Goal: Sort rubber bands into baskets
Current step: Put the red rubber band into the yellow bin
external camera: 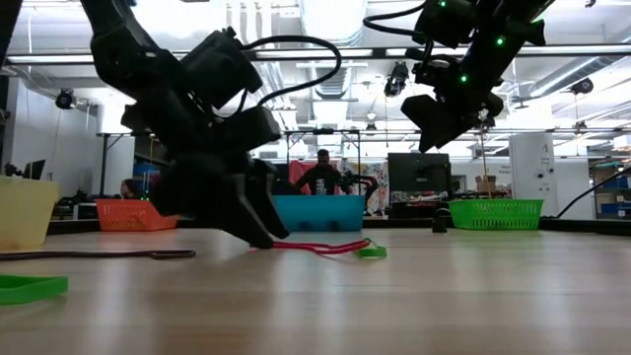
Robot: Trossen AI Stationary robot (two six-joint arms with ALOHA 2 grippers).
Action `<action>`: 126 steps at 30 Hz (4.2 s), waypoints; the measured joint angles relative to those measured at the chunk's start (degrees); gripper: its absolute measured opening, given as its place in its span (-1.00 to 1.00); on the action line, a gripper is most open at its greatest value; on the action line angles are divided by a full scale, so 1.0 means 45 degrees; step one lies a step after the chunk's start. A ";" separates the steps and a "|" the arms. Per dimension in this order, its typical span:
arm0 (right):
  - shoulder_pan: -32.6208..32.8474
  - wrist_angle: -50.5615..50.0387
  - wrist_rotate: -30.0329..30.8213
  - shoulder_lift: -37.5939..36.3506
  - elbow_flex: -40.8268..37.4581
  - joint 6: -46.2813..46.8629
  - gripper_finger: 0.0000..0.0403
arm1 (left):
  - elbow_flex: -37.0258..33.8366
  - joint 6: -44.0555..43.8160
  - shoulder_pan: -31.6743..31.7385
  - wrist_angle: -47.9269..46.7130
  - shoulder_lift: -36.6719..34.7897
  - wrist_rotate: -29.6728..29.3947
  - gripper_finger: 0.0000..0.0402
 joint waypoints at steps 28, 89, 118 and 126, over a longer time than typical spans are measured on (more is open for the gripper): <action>0.0071 0.0034 -0.0292 0.0000 -0.0125 -0.0037 -0.09 | -0.0143 -0.0314 0.0743 0.0920 -0.0903 0.3378 -1.00; 0.0136 0.0806 -0.0282 -0.0015 -0.0510 -0.0235 -0.09 | 0.3536 -1.3813 -0.2003 -2.2452 -0.8847 0.3034 -1.00; 0.0194 0.0843 -0.0615 -0.0015 -0.0520 -0.0329 -0.09 | 0.1946 -1.1044 -0.2008 -2.3063 -0.3659 0.3931 -1.00; 0.0194 0.0843 -0.0617 -0.0015 -0.0525 -0.0329 -0.09 | 0.1962 -1.0806 -0.2008 -2.1746 -0.3457 0.3327 -0.94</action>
